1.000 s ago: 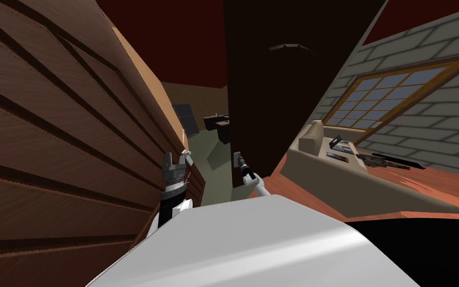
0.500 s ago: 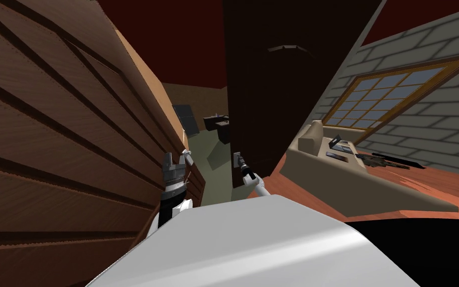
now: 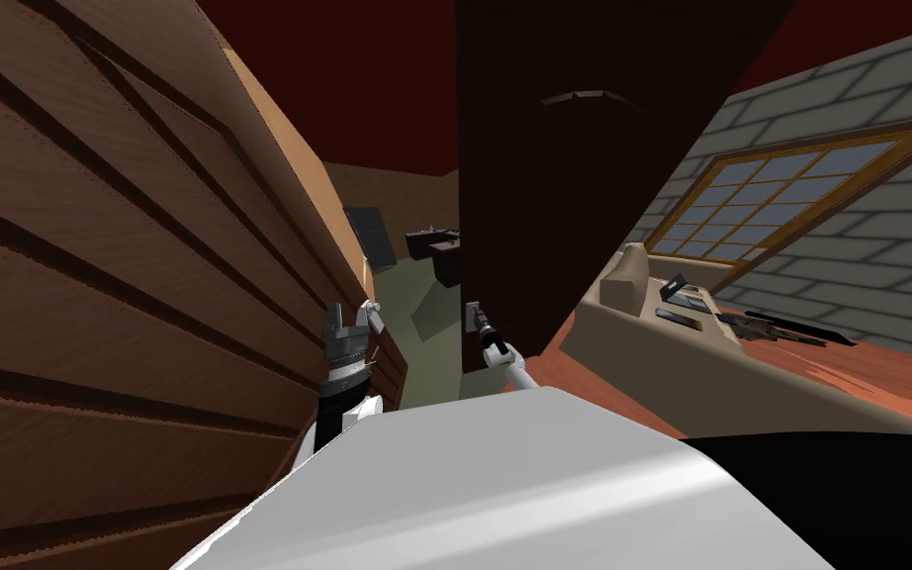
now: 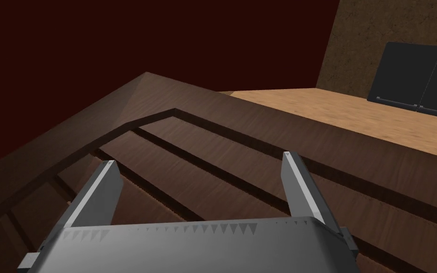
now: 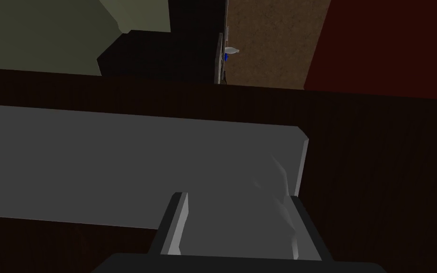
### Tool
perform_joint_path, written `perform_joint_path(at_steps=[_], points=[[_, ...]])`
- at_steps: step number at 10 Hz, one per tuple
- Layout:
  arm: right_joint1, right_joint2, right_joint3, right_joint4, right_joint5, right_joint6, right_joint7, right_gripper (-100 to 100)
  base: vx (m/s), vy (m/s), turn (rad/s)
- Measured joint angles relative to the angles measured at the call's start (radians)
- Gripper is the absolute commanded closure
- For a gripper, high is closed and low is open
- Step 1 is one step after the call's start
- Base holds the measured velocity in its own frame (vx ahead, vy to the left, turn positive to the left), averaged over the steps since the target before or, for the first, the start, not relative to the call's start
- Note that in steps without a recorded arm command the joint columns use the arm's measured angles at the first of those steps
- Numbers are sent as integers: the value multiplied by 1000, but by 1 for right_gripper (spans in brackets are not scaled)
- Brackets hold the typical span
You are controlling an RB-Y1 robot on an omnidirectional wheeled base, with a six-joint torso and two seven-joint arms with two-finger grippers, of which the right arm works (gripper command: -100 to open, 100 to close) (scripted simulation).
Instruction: Push the door open
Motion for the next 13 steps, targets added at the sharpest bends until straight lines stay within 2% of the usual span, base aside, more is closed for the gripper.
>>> perform_joint_path(at_steps=[2, 3, 7, 10, 11, 12, 13], points=[[-20, -3, -24, 24, -13, -20, 18, 100, 115, -28, -87], [-24, -9, -42, 23, -20, -22, 30, -100, -88, 39, -87], [-22, -11, -49, 15, -26, -6, 32, -100, -198, 90, -48], [-19, 5, -54, 7, -31, 6, 33, -100, -242, 105, -63], [-19, 17, -57, 8, -33, 10, 34, -100, -107, 45, -16], [-19, 18, -57, 9, -33, 10, 34, -100, 97, 23, 24], [-18, 10, -58, 9, -33, 9, 34, -100, 188, 20, 18]])
